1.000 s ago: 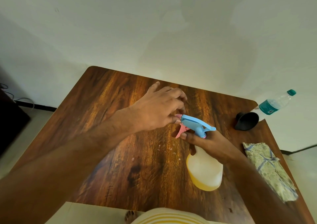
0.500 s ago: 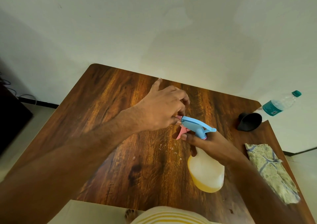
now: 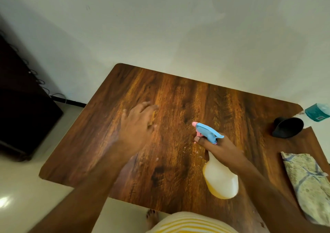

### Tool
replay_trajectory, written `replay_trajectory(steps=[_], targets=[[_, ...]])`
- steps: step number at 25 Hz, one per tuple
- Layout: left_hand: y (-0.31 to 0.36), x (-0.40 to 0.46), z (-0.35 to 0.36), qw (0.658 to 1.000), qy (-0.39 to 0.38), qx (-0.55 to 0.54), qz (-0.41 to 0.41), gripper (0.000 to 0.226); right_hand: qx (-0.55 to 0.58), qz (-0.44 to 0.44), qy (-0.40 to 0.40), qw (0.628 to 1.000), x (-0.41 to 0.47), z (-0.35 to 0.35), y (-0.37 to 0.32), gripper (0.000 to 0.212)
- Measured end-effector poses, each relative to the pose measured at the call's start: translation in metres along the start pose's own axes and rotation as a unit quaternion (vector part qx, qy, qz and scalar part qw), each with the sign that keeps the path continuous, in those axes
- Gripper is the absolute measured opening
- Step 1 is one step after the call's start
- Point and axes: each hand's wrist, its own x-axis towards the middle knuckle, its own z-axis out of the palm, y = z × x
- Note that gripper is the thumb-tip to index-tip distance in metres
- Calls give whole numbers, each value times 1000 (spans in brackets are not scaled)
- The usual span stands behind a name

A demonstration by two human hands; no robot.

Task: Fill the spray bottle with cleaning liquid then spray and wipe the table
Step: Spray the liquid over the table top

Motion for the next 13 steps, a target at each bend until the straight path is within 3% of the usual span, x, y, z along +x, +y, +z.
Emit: replay_trajectory(steps=[4,13], targets=[[-60,-49,27,992,-37,-60,-103,55,5,48,10,999,11,16,23,36],[-85,-72,43,984,-21,-124,-123,54,13,76,24,997,25,19,39,43]])
